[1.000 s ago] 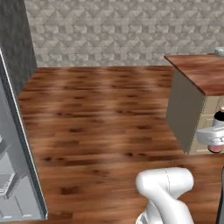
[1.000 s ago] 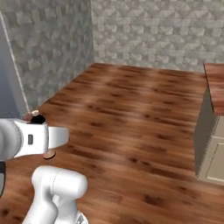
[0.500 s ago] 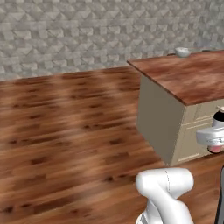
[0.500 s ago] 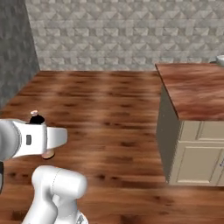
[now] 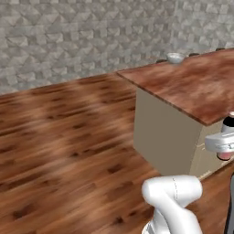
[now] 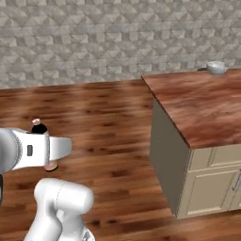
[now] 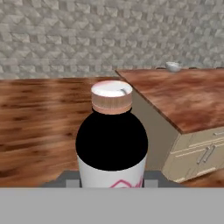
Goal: Open the fridge, grab two sodas, and place both sodas inside the bowl with ice on the dining counter.
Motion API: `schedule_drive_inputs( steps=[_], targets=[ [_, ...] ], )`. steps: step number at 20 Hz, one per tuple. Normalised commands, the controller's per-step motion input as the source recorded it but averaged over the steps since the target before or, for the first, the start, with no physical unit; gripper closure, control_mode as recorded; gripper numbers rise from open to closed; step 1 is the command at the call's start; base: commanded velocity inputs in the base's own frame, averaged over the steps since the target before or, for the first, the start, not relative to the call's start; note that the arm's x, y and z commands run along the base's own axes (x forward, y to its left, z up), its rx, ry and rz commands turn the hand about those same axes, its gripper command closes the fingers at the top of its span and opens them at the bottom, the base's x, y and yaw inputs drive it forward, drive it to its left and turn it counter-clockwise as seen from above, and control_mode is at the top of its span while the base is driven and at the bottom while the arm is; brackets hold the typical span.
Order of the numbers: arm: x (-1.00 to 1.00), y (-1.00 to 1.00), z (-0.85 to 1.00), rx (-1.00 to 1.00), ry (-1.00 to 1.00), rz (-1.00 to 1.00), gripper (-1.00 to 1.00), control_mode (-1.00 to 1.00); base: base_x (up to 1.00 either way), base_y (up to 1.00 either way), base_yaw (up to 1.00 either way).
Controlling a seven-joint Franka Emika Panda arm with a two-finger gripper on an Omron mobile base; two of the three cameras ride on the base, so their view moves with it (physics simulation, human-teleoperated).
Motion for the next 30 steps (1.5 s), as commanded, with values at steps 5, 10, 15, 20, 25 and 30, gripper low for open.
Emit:
schedule_drive_inputs(
  steps=[5,10,15,20,25,30],
  targets=[
    [0.0,0.0,0.0,0.0,0.0,0.0,1.0,1.0,1.0,0.8,-0.35],
    [0.0,0.0,0.0,0.0,0.0,0.0,1.0,1.0,0.98,0.77,-0.36],
    [0.0,0.0,0.0,0.0,0.0,0.0,1.0,1.0,0.89,0.77,-0.38],
    [0.0,0.0,0.0,0.0,0.0,0.0,1.0,1.0,0.87,0.76,-0.38],
    [0.0,0.0,0.0,0.0,0.0,0.0,1.0,1.0,0.7,0.72,-0.41],
    [0.0,0.0,0.0,0.0,0.0,0.0,1.0,1.0,0.6,0.72,-0.42]
  ],
)
